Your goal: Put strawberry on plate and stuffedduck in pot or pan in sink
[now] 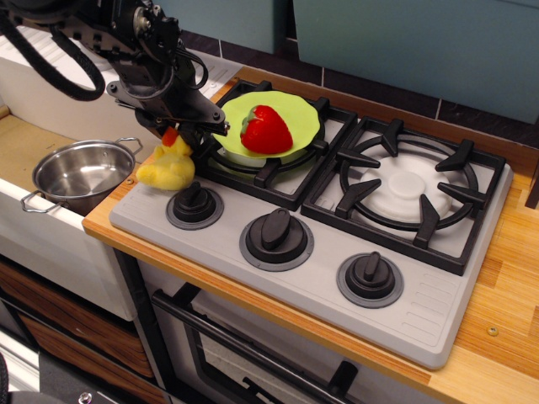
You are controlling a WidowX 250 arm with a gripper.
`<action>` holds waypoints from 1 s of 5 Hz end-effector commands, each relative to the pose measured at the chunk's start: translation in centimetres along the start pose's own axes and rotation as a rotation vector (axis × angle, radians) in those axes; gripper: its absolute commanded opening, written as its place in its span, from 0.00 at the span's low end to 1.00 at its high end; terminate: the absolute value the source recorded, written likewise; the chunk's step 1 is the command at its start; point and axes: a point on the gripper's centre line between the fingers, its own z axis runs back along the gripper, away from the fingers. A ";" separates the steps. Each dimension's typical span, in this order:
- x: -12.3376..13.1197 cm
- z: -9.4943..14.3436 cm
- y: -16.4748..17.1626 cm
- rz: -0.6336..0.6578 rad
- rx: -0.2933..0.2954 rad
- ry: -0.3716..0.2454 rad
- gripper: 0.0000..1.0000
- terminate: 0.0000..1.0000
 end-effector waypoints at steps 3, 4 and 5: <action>0.6 4.1 0.0 -0.032 -0.037 0.119 0.00 0.00; 1.4 6.5 1.7 -0.085 -0.091 0.119 0.00 0.00; 2.5 7.9 3.4 -0.128 -0.109 0.129 0.00 0.00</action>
